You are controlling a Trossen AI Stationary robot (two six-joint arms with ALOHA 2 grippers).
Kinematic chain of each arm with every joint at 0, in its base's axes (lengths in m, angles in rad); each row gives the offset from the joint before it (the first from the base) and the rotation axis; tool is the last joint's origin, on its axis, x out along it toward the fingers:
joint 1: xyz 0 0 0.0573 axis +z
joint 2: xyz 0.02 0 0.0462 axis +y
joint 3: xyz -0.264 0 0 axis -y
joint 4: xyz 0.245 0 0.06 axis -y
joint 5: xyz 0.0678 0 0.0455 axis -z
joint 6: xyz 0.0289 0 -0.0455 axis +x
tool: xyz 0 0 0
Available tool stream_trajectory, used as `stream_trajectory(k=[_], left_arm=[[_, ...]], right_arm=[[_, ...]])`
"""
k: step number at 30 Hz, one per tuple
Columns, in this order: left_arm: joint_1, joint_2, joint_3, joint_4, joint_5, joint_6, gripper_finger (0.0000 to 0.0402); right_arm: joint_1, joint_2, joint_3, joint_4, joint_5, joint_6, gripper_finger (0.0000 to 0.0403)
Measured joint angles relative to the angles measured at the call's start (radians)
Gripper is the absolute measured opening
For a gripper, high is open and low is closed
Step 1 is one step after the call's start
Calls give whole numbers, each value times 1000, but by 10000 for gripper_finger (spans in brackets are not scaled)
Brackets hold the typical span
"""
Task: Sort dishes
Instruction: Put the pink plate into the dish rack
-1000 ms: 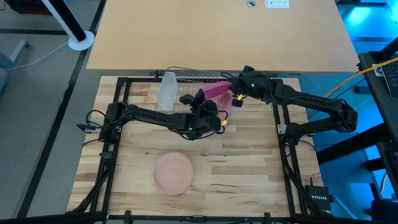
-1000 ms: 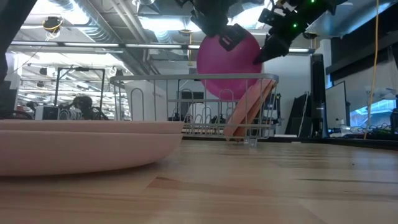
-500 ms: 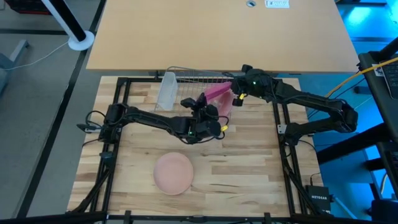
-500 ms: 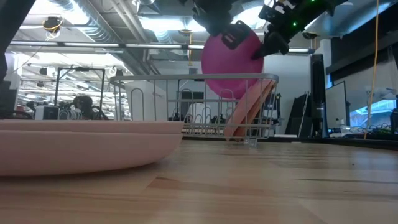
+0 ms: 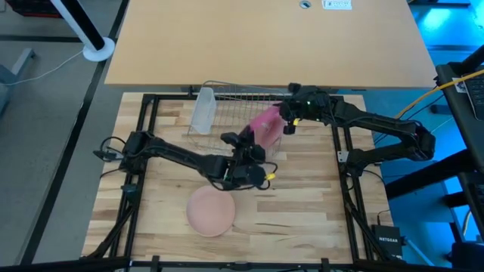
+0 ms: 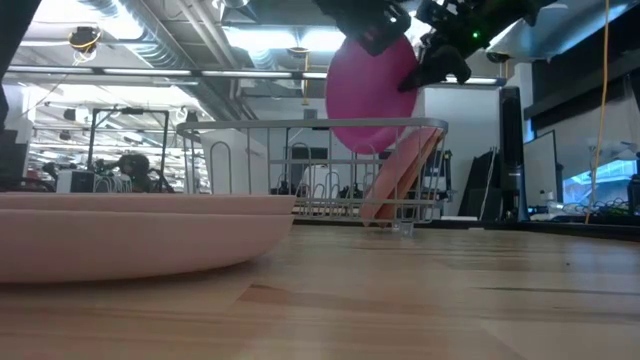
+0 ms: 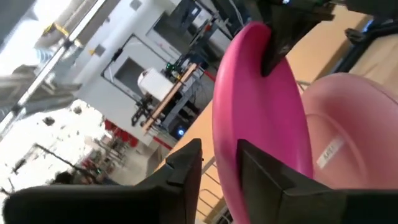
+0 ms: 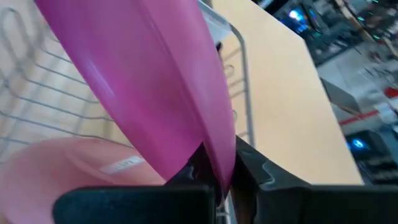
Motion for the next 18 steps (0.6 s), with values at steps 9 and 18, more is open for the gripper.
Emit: stream_trajectory(k=[9, 18], left_arm=[[-57, -7, 1, -1, -25, -11, 98], [-79, -16, 1, -4, -18, -13, 92]], right_arm=[[-2, 67, -5, -11, 30, -51, 23], [0, 118, -2, 27, 61, -100, 24]])
